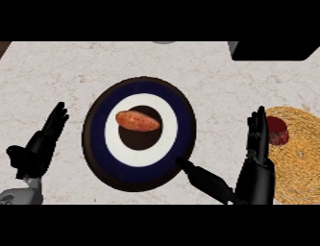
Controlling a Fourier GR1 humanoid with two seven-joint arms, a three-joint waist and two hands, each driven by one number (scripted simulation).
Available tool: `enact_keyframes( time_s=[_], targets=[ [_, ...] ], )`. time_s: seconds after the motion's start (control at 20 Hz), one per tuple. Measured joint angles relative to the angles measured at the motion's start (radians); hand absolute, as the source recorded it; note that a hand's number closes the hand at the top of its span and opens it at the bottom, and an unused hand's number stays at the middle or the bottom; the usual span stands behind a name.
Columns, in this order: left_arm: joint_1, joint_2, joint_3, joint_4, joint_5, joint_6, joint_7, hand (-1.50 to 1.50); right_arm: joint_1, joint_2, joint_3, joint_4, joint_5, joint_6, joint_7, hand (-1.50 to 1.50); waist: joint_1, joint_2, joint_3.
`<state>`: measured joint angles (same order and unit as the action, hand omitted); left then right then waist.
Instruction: Pick the sweet potato from the placemat and place it in the plate
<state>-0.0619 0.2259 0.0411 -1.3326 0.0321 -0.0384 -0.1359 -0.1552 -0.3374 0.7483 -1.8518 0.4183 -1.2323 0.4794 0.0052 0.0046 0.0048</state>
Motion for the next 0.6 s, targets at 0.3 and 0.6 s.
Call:
enact_keyframes(
  time_s=[0.3,0.6],
  targets=[
    [0.011,0.01,0.008,-0.02,0.012,-0.018,0.01,0.0,0.097,-0.126,0.025,-0.081,-0.226,-0.026,-0.244,-1.5,0.003,-0.001,0.002],
    [0.011,0.002,0.011,-0.013,0.006,-0.013,0.006,0.0,0.185,-0.115,-0.022,-0.032,-0.429,0.051,-0.507,-1.5,-0.002,-0.001,0.003]
  ],
)
